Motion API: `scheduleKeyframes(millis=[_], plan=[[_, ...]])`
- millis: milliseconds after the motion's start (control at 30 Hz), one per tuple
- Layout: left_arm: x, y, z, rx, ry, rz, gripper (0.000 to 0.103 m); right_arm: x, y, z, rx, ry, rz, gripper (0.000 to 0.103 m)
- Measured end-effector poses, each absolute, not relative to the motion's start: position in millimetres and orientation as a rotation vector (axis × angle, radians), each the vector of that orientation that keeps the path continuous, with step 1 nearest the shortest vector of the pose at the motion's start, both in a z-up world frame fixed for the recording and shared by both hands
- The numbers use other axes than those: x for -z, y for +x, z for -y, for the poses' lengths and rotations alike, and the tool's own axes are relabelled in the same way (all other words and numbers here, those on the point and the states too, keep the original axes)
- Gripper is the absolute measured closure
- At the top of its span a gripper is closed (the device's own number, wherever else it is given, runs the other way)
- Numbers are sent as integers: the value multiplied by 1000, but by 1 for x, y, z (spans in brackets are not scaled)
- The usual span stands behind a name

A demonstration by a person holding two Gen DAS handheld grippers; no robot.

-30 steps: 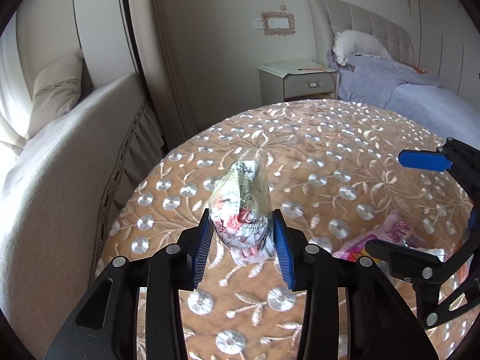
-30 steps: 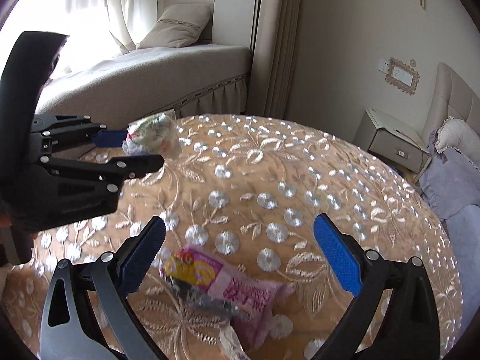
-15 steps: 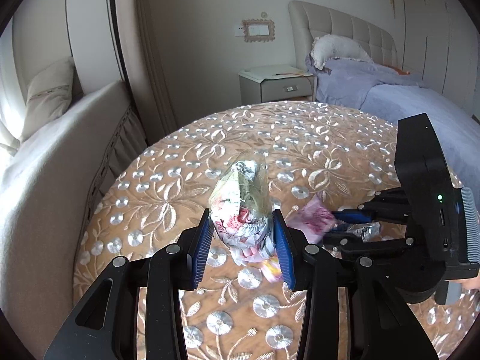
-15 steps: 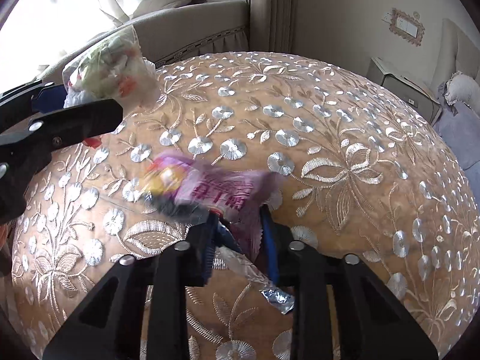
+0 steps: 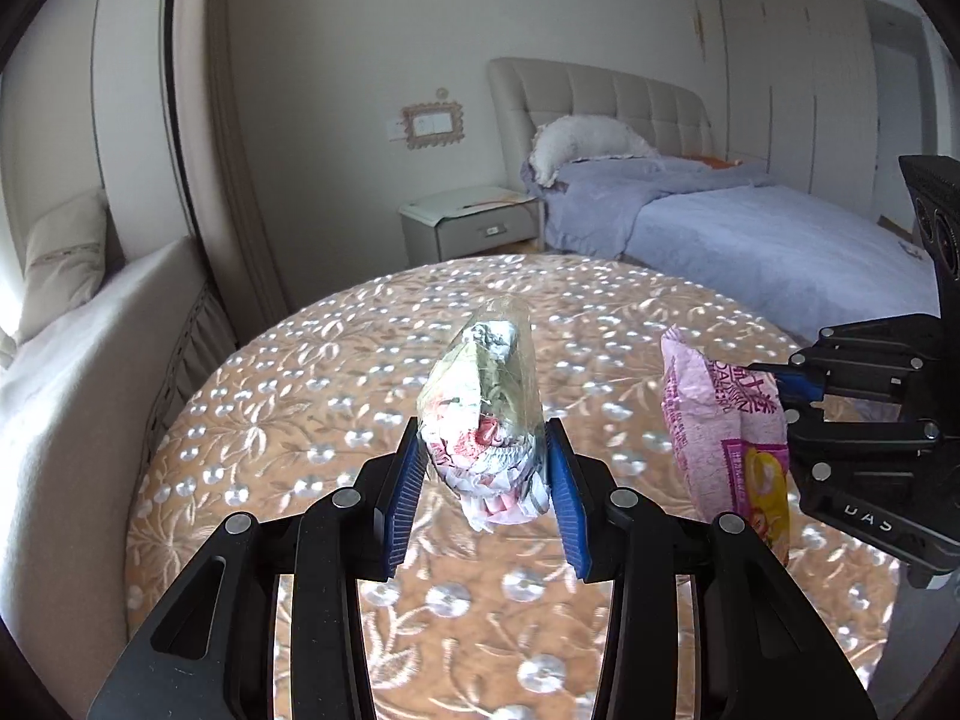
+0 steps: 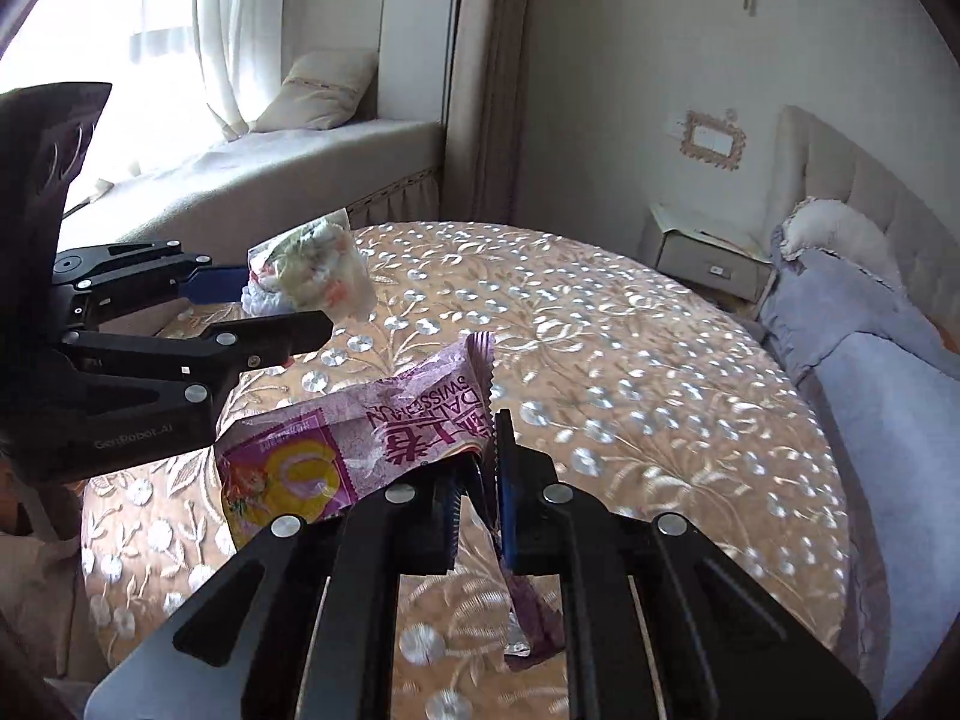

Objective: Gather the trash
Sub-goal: 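Carry both items to the white bin and open both tools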

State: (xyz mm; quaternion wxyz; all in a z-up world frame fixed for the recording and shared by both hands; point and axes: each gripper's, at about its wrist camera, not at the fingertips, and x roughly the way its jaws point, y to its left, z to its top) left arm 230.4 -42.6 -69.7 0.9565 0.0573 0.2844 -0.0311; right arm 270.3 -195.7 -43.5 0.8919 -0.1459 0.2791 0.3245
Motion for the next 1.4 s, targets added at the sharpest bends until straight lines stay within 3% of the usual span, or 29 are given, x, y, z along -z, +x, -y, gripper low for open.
scheduleKeyframes(millis=[533, 967, 1400], plan=[[78, 149, 221, 479, 231, -489, 64, 51, 133, 370, -262, -234, -549, 92], [151, 113, 340, 713, 367, -622, 64, 119, 77, 475, -55, -34, -658, 92], [237, 116, 414, 817, 493, -822, 64, 189, 81, 532, -19, 113, -788, 92]])
